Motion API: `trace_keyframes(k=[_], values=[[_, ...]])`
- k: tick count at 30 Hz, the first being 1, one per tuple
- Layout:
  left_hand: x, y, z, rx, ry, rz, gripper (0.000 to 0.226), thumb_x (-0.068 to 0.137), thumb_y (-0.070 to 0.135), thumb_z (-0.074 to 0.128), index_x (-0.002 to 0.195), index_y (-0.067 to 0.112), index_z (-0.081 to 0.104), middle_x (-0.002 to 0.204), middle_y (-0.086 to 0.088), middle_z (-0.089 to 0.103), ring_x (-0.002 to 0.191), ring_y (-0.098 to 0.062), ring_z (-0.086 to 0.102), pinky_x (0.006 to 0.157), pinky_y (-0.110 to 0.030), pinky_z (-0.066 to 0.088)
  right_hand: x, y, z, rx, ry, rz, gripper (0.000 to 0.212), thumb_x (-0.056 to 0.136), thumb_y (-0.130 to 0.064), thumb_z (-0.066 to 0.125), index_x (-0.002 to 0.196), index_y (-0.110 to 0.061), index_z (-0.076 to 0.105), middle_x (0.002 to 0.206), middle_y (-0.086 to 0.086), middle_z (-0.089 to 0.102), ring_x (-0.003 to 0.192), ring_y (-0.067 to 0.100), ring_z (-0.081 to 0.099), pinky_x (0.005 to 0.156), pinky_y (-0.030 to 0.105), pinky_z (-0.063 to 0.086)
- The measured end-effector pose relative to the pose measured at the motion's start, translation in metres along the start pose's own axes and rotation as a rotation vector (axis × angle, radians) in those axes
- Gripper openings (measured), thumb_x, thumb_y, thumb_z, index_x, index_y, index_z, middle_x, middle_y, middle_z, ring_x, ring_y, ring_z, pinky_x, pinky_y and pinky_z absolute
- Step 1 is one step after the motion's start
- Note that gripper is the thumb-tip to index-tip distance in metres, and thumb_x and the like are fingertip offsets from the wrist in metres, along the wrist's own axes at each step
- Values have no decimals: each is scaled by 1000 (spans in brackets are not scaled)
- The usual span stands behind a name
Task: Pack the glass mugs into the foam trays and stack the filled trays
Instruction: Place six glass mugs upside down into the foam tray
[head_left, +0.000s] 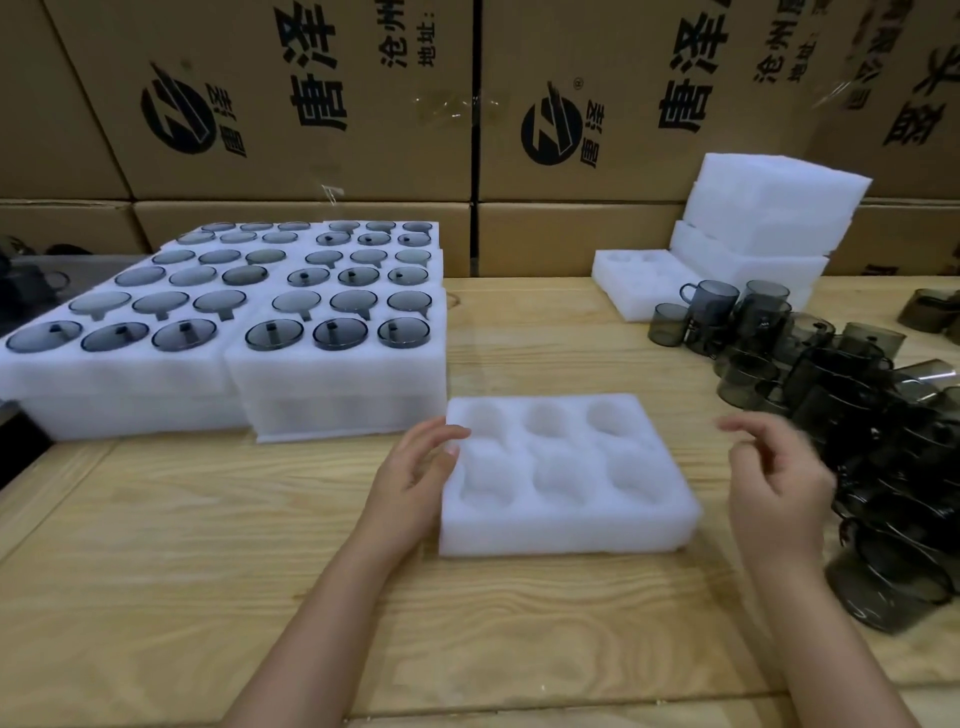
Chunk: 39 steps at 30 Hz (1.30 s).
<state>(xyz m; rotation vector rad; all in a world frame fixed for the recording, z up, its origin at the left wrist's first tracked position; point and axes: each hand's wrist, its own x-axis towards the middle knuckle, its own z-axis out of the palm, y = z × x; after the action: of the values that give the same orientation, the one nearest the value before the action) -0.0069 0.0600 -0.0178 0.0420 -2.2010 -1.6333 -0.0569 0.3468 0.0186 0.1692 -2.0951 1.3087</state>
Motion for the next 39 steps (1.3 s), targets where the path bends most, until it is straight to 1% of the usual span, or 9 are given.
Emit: trace_keyframes(k=[4,7,10,15,20,25,31,35,39], values=[[1,-1,1,18,7,28,24,97,16,52,98,36,66,125,12,55,115,15,44,83,1,32,41,11,-14,-641,104,35,39,82,-5,54,121,1,54,123,24,49,104,45,44,87,49,37],[1,-1,2,14,7,28,17,92,31,52,99,39,65,123,14,56,119,9,45,85,-1,33,65,16,-22,-805,-7,197,46,86,-5,53,130,0,42,136,24,33,111,48,42,86,56,40],[1,-2,1,12,11,26,20,89,36,49,99,41,65,123,16,56,119,9,45,86,0,33,79,21,-26,-904,-108,312,44,89,-8,52,131,-3,41,136,23,31,113,48,42,82,55,43],[1,-3,1,23,-3,33,23,97,24,51,101,42,65,122,21,56,122,7,44,88,0,32,89,28,-25,-983,-157,360,33,90,-10,52,121,-3,49,117,26,50,103,48,50,75,49,45],[2,-4,1,35,-8,38,25,98,21,51,102,42,64,123,18,56,122,8,43,89,1,31,90,29,-24,-945,-131,360,24,88,-7,54,111,-1,56,102,27,58,94,46,55,68,42,44],[1,-2,2,18,-2,23,22,87,39,48,101,43,65,125,13,56,111,15,48,84,2,33,81,18,-20,-837,-112,293,24,90,-15,56,111,-5,59,102,26,60,93,47,55,75,46,48],[1,-3,2,-39,2,23,22,88,33,54,104,42,65,124,12,57,105,8,53,86,-7,37,51,-30,7,-471,-93,71,20,84,-15,64,103,-12,66,97,18,68,94,38,60,78,39,46],[0,0,2,-82,109,63,29,84,21,62,105,40,64,120,11,62,112,-7,56,81,-8,41,21,-82,46,-208,-229,-71,13,80,-14,69,92,-16,68,85,2,70,76,20,59,66,25,35],[-4,10,3,1,106,271,53,76,37,65,126,32,50,127,8,60,119,-5,54,94,-16,41,-12,-122,86,-114,-443,-155,11,81,-18,66,91,-20,67,89,1,71,86,25,63,73,35,48]])
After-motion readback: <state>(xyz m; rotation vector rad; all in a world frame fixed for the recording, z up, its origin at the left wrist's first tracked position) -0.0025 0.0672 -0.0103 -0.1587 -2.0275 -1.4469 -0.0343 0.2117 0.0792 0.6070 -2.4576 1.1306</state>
